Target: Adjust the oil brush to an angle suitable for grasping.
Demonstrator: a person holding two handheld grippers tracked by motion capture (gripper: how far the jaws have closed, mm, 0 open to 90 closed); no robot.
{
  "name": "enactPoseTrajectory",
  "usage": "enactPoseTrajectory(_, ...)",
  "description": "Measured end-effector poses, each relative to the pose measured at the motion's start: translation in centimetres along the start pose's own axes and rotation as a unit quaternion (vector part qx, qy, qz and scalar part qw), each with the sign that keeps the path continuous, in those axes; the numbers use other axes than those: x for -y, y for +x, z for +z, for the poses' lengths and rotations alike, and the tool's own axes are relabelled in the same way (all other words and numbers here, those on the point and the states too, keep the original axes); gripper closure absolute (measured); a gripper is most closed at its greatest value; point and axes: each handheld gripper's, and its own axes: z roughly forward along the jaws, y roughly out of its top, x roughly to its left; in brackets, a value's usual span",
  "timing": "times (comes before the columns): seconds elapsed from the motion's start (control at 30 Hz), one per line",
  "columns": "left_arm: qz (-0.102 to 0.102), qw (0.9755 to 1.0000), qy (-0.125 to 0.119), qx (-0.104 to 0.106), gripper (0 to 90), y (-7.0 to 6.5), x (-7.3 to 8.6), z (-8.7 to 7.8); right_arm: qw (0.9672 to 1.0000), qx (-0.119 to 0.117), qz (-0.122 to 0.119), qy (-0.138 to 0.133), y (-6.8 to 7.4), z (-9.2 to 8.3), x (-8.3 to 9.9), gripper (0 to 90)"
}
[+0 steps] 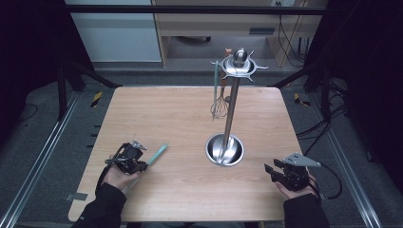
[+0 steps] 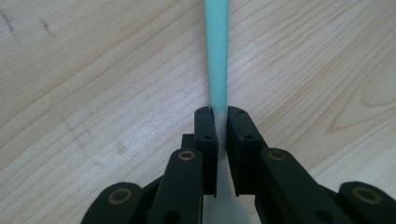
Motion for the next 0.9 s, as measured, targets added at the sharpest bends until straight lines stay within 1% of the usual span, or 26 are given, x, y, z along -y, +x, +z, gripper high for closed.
enactPoseTrajectory(0.07, 0.003, 1.0000, -0.010, -0.001, 83.1, -0.1, 0.2, -0.6, 1.0000, 0.001, -0.002, 0.000, 0.0, 0.0, 0.0, 55.8)
enactPoseTrajectory(0.1, 0.005, 0.9999, -0.010, -0.001, 83.1, -0.1, 0.3, -0.9, 1.0000, 0.001, -0.002, 0.000, 0.0, 0.0, 0.0, 55.8)
enactPoseTrajectory(0.23, 0.005, 0.9993, -0.038, -0.006, 83.1, -0.4, 0.3, -1.9, 1.0000, 0.001, -0.001, 0.000, 0.0, 0.0, 0.0, 55.8)
enactPoseTrajectory(0.3, 0.005, 0.9987, -0.050, -0.005, 83.1, -0.6, 0.2, -2.4, 1.0000, 0.002, -0.004, 0.000, 0.0, 0.0, 0.0, 55.7)
enactPoseTrajectory(0.4, 0.008, 0.9976, -0.069, -0.004, 83.1, -0.9, 0.0, -3.3, 1.0000, 0.002, -0.001, 0.000, 0.0, 0.0, 0.0, 55.6)
enactPoseTrajectory(0.53, 0.006, 0.9954, -0.095, -0.006, 83.1, -1.1, -0.1, -4.2, 1.0000, 0.003, -0.003, -0.001, 0.0, 0.0, 0.0, 54.8)
enactPoseTrajectory(0.67, 0.003, 0.9921, -0.125, -0.010, 83.0, -1.3, -0.2, -5.2, 1.0000, 0.007, -0.004, -0.001, 0.0, 0.1, 0.0, 53.1)
enactPoseTrajectory(0.77, 0.002, 0.9887, -0.149, -0.012, 83.1, -1.6, -0.4, -6.0, 0.9999, 0.009, -0.004, -0.002, 0.0, 0.1, 0.0, 51.5)
enactPoseTrajectory(0.87, 0.001, 0.9843, -0.176, -0.011, 83.1, -1.9, -0.5, -6.9, 0.9999, 0.011, -0.002, -0.001, -0.1, 0.1, 0.0, 50.3)
enactPoseTrajectory(0.9, 0.002, 0.9833, -0.181, -0.013, 83.1, -2.0, -0.5, -7.2, 0.9999, 0.011, -0.001, -0.001, -0.1, 0.1, 0.0, 49.7)
